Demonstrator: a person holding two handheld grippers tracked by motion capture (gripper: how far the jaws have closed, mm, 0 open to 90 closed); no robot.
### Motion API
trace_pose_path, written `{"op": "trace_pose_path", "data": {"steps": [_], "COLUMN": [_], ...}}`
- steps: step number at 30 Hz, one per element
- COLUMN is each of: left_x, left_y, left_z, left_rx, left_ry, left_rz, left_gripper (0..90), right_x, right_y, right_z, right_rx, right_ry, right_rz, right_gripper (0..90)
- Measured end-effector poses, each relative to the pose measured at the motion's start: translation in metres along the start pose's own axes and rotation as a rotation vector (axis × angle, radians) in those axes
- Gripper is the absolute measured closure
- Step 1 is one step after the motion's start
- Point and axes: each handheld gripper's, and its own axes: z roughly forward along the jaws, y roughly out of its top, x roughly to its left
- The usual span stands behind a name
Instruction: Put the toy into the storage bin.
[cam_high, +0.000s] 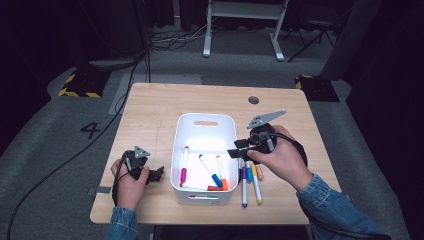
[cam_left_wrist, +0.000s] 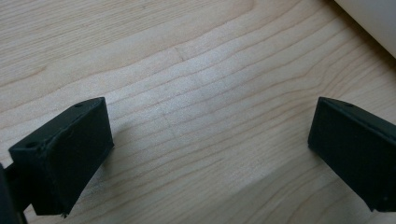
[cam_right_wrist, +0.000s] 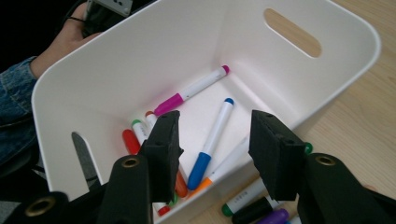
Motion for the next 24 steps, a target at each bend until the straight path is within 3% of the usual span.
{"op": "trace_pose_path", "data": {"steps": [14,24], "left_x": [0.000,0.000], "left_y": [0.000,0.000], "left_z": [0.000,0.000], "left_rx": [0.000,0.000], "left_ry": [-0.001,0.000], "left_rz": [0.000,0.000], "left_gripper": [0.0,0.0], "right_x": [-0.034,-0.058], "right_y": [-0.019,-0.040], "right_z": [-0.012,-0.002], "right_rx": [0.008,0.068], "right_ry": [-0.073,-0.136], "right_rz": [0.072,0.122], "right_gripper": [56.2,60.9]}}
